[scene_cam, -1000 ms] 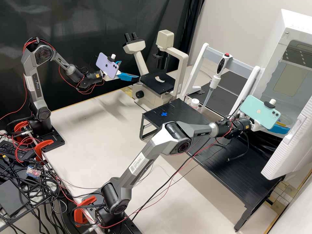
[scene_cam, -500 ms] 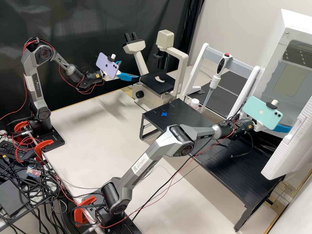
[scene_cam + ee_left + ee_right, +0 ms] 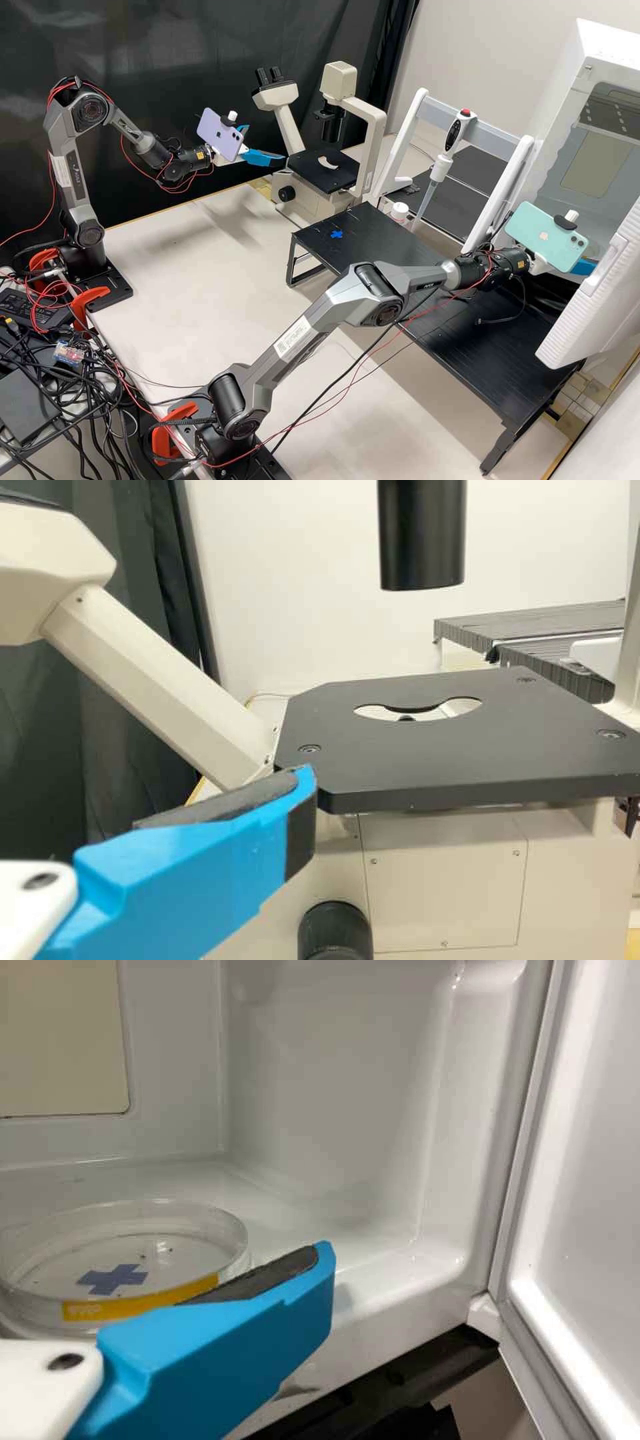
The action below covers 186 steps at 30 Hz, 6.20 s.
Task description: Move the petri dish to the microscope
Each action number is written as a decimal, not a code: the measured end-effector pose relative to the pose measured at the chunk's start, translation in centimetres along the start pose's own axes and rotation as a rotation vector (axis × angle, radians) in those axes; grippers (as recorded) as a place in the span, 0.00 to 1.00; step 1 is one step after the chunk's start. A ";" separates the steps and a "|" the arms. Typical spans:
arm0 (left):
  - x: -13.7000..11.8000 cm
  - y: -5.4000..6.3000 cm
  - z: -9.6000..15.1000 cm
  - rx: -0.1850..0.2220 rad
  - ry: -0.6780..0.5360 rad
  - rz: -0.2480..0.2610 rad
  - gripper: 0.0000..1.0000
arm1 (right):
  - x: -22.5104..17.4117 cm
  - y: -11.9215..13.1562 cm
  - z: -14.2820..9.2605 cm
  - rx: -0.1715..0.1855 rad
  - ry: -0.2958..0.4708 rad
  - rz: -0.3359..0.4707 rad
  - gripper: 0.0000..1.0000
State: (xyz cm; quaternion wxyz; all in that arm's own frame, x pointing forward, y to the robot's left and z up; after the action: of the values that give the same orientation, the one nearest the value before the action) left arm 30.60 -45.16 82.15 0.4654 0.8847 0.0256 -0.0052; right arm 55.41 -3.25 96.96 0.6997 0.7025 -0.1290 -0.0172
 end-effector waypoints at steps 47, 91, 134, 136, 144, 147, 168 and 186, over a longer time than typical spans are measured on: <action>0.0 0.0 0.0 0.000 0.000 0.000 1.00 | -0.3 0.0 0.9 0.024 0.009 -0.059 0.00; 0.0 0.0 0.0 0.000 0.000 0.000 1.00 | -16.5 1.7 4.3 0.109 0.132 0.043 0.00; 0.0 0.0 0.0 0.000 0.000 0.000 1.00 | -37.2 -10.9 -3.9 -0.044 0.610 -0.220 0.00; 0.0 0.0 0.0 0.000 0.000 0.000 1.00 | -37.5 -11.5 -4.9 -0.045 0.611 -0.208 0.00; 0.0 0.0 0.0 0.000 0.000 0.000 1.00 | -38.2 -13.5 -8.9 -0.090 0.713 -0.217 0.00; 0.0 0.0 0.0 0.000 0.000 0.000 1.00 | -38.2 -14.9 -10.4 -0.116 0.738 -0.258 0.00; 0.0 0.0 0.0 0.000 0.000 0.002 1.00 | -33.6 -22.0 -16.6 -0.130 0.618 -0.417 0.00; 0.0 0.0 0.0 0.000 0.000 0.002 1.00 | -33.1 -27.1 -21.5 -0.212 0.620 -0.461 0.00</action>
State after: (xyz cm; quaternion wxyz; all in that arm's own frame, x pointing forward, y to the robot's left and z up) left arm 30.60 -45.17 82.16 0.4654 0.8847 0.0247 -0.0049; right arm 32.14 24.25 65.43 0.7518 0.6088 0.2520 0.0259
